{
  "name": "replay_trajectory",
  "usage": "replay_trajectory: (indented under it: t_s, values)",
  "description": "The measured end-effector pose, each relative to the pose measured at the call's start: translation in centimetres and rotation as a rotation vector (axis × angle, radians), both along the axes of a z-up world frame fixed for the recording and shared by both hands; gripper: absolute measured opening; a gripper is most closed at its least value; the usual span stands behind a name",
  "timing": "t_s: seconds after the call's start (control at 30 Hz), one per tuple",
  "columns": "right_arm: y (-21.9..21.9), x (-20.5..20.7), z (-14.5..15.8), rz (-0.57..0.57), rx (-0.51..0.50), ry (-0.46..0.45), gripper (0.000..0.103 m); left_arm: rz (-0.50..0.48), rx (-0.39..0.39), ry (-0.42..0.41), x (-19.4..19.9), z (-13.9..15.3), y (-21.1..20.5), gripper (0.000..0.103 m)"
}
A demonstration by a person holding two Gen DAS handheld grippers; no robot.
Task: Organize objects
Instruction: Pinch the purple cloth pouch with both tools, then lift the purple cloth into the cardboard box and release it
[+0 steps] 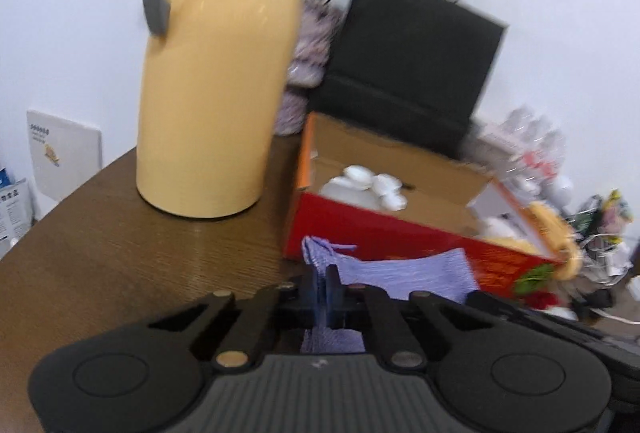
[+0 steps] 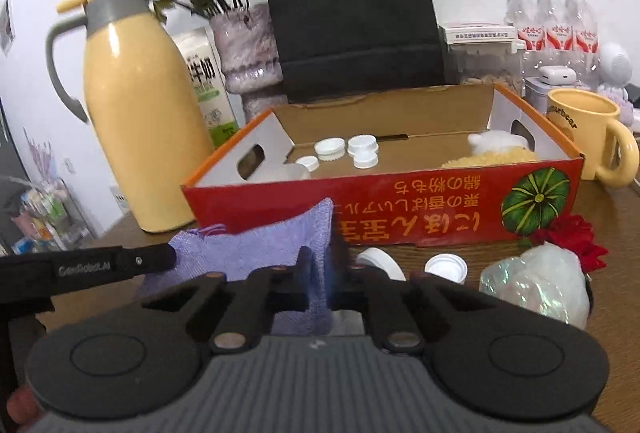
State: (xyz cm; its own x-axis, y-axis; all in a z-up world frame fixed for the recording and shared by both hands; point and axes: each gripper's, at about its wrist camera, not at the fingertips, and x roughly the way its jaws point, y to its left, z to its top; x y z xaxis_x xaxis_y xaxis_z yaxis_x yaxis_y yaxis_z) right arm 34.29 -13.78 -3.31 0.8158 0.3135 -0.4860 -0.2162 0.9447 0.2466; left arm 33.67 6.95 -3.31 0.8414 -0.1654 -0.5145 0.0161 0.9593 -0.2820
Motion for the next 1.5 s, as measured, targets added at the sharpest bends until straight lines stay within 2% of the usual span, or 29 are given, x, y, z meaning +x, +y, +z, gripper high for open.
replay_trajectory:
  t_s: [0.17,0.27,0.4,0.53,0.57,0.63,0.7,0.77,0.83,0.87,0.9,0.93,0.97,1.0,1.03,1.1,1.17,1.23,1.3,1.37,1.43,1.5]
  values:
    - [-1.6,-7.9,2.2,0.020,-0.015,-0.060,0.006,-0.068,0.024,-0.042,-8.0,2.4,-2.2,0.002]
    - [-3.4,-13.5,2.0,0.035,-0.010,-0.041,0.006,-0.127,-0.017,0.014,-12.3,1.4,-3.7,0.002]
    - [-4.6,-19.3,0.4,-0.002,-0.122,0.010,0.007,-0.196,0.052,0.088,-16.7,-0.7,-6.6,0.002]
    - [-6.9,-22.1,-0.3,-0.060,-0.134,0.056,0.007,-0.213,0.133,0.109,-18.7,-2.0,-8.5,0.006]
    - [-7.4,-22.5,-0.6,-0.070,-0.143,0.070,0.008,-0.222,0.147,0.116,-19.0,-2.3,-8.7,0.013]
    - [-8.2,-23.0,-1.1,-0.080,-0.130,0.097,0.009,-0.240,0.167,0.121,-19.6,-2.7,-8.9,0.019]
    - [-8.6,-23.2,-1.5,-0.090,-0.117,0.108,0.015,-0.244,0.177,0.136,-19.9,-3.0,-9.0,0.027]
    - [-8.5,-23.1,-1.9,-0.092,-0.120,0.110,0.020,-0.243,0.181,0.143,-20.2,-3.1,-9.1,0.039]
    - [-8.5,-22.9,-2.2,-0.096,-0.116,0.111,0.029,-0.248,0.189,0.133,-20.5,-3.3,-9.2,0.039]
    - [-8.5,-22.7,-2.3,-0.093,-0.112,0.107,0.034,-0.246,0.195,0.128,-20.4,-3.4,-9.3,0.038]
    - [-8.4,-22.3,-2.3,-0.091,-0.113,0.109,0.034,-0.242,0.203,0.126,-20.4,-3.4,-9.4,0.033]
    - [-8.3,-22.1,-2.4,-0.090,-0.119,0.106,0.034,-0.254,0.201,0.124,-20.4,-3.4,-9.5,0.018]
    - [-8.3,-21.9,-2.5,-0.085,-0.129,0.102,0.028,-0.260,0.195,0.120,-20.4,-3.3,-9.6,0.018]
    - [-8.1,-21.7,-2.5,-0.073,-0.138,0.101,0.009,-0.261,0.198,0.114,-20.4,-3.3,-9.7,0.016]
    - [-7.9,-21.6,-2.5,-0.062,-0.144,0.101,0.009,-0.253,0.210,0.107,-20.3,-3.2,-9.9,0.003]
    - [-7.6,-21.6,-2.3,-0.058,-0.188,0.083,0.008,-0.254,0.214,0.104,-19.9,-3.0,-9.9,0.002]
    - [-7.2,-21.6,-1.5,-0.073,-0.228,0.043,0.008,-0.294,0.170,0.085,-19.1,-2.0,-9.5,0.002]
    - [-7.3,-21.1,0.2,-0.063,-0.207,0.000,0.008,-0.353,0.122,0.028,-18.0,-0.3,-9.3,0.001]
    - [-7.5,-19.6,2.5,-0.056,-0.192,-0.064,0.008,-0.390,0.117,-0.042,-15.8,2.2,-9.5,0.001]
    - [-8.0,-16.7,5.2,-0.056,-0.176,-0.124,0.008,-0.410,0.116,-0.111,-12.6,4.9,-9.8,0.001]
    - [-8.5,-12.8,7.9,-0.062,-0.183,-0.186,0.008,-0.428,0.124,-0.158,-7.7,7.5,-10.4,0.001]
    - [-9.2,-7.2,10.2,-0.065,-0.175,-0.206,0.008,-0.434,0.121,-0.151,-2.1,9.2,-11.2,0.001]
